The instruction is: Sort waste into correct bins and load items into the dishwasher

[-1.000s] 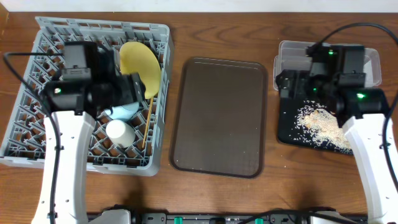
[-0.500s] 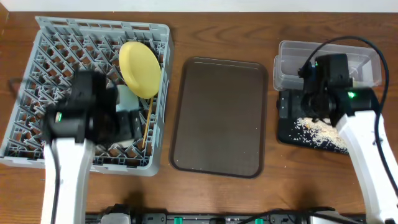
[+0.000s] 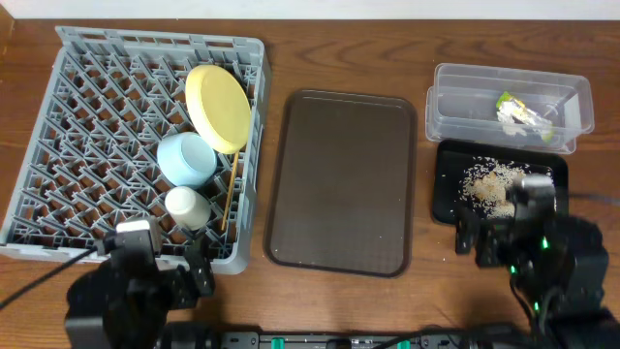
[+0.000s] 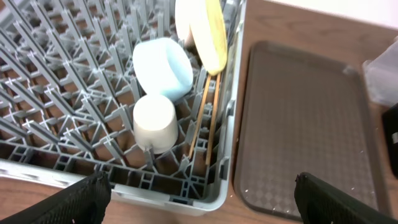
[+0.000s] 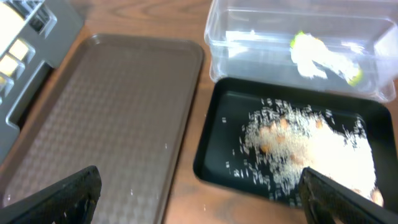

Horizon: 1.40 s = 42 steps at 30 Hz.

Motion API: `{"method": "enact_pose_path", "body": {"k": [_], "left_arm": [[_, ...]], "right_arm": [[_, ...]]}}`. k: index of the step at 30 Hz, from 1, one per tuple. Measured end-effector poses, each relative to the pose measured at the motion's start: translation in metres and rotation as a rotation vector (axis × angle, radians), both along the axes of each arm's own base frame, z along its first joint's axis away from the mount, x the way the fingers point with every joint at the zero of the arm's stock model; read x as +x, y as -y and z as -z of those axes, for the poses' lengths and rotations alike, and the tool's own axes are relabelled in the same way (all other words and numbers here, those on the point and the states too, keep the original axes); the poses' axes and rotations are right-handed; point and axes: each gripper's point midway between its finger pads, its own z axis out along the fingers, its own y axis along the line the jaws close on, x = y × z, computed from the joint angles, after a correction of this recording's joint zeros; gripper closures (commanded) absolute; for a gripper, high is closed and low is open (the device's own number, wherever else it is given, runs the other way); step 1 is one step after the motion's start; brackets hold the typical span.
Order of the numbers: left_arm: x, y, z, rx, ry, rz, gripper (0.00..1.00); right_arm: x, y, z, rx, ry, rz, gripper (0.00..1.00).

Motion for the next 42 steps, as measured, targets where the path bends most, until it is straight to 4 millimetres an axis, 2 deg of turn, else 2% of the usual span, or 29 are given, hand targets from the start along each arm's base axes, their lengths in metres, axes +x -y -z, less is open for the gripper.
{"method": "enact_pose_path", "body": {"k": [4,9,21,25,29,32,35,42], "left_arm": [[-0.006,0.001,-0.005,-0.004,0.037,0.003,0.04],[-0.006,0.001,-0.005,-0.004,0.038,0.003,0.04],[-0.006,0.001,-0.005,-0.006,0.038,0.005,0.04],[-0.006,0.001,-0.005,-0.006,0.038,0.005,0.04],[-0.006,0.001,-0.004,-0.006,0.037,0.005,0.04],[-0.006,0.001,-0.004,-0.006,0.037,0.005,0.04],[-0.006,0.001,-0.004,-0.006,0.035,0.005,0.04],[-0.006,0.001,-0.004,-0.006,0.036,0.005,0.04]], "right_arm": [[-0.022,0.003,0.008,-0.005,-0.033,0.002,0.01],[-0.044,0.006,0.031,-0.020,-0.150,0.003,0.01],[-0.045,0.009,0.032,-0.034,-0.155,0.018,0.01],[-0.034,0.008,0.023,-0.024,-0.066,0.020,0.01],[-0.017,0.006,0.007,0.001,0.137,0.021,0.01],[-0.004,0.003,0.003,0.026,0.295,0.013,0.01],[0.007,-0.002,0.006,0.052,0.430,-0.006,0.01],[0.024,-0.007,0.020,0.075,0.590,-0.027,0.01]]}}
